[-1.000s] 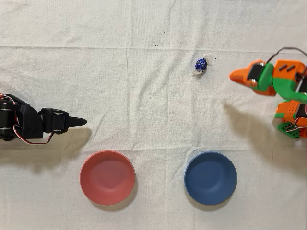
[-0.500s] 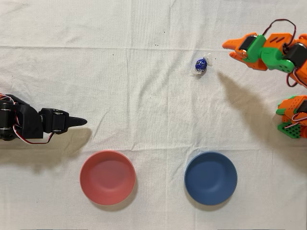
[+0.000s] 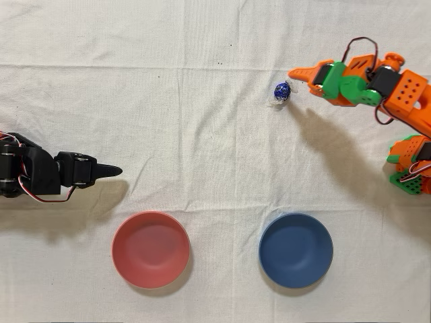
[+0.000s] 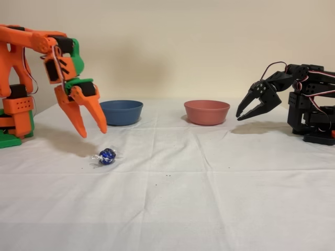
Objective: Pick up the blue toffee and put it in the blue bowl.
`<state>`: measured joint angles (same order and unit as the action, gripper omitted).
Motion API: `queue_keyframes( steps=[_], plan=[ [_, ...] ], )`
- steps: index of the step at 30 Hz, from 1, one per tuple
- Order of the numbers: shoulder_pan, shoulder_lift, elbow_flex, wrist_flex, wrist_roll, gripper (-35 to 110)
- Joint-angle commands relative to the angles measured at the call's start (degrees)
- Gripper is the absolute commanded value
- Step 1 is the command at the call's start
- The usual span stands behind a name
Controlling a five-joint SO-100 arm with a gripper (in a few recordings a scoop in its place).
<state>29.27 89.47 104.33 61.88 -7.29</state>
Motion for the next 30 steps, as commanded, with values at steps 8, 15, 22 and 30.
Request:
queue_keyframes(
  steps=[8,15,22,30],
  plan=[
    [-1.8,-6.5,-8.2,-1.5,1.8,36],
    [-1.3,-12.1,-11.7,-2.6,0.8,35],
    [-0.7,-16.4,-14.1,-3.4,0.4,35],
    [-0.7,-19.3,-15.7,-3.8,0.1,36]
  ],
)
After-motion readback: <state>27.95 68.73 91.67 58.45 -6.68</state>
